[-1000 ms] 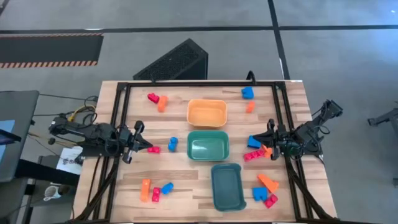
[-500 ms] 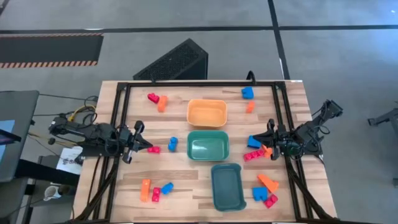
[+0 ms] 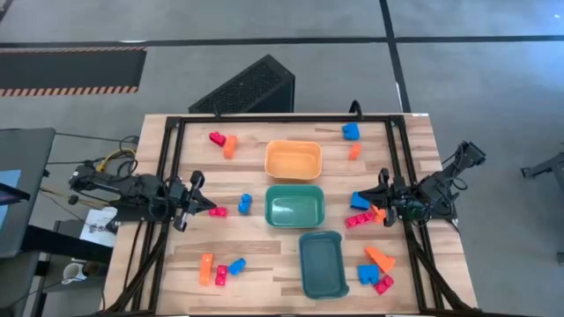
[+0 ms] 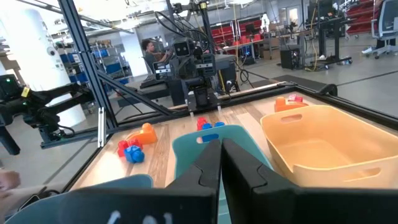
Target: Sort & place blocks by color
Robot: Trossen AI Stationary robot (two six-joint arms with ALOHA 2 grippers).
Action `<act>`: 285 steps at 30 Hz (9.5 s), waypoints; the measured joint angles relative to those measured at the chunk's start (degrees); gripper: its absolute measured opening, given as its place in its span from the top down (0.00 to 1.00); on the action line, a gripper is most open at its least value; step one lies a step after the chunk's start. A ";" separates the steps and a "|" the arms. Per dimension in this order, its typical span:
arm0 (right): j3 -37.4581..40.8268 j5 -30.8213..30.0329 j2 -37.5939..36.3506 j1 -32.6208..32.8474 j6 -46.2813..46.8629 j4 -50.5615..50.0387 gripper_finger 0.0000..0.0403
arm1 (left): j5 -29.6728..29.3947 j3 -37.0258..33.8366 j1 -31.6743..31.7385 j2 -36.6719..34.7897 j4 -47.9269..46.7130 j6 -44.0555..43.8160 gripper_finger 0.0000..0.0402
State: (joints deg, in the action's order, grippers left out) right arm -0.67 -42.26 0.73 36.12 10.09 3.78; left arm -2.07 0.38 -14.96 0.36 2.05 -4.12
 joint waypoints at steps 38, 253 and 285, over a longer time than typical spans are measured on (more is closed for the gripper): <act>0.00 0.00 -0.01 0.02 0.00 0.00 0.91 | 0.00 0.00 0.00 0.00 0.00 0.00 1.00; -37.85 36.25 57.70 -37.69 16.46 -49.86 0.99 | -0.02 0.00 0.00 0.00 0.02 0.00 1.00; -37.96 31.67 62.26 0.60 21.08 -11.93 0.97 | -0.02 -0.01 0.00 0.00 0.00 0.00 1.00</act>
State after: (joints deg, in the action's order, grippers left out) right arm -38.63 -10.59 62.99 36.72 31.17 -8.15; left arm -2.09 0.37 -14.96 0.36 2.04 -4.12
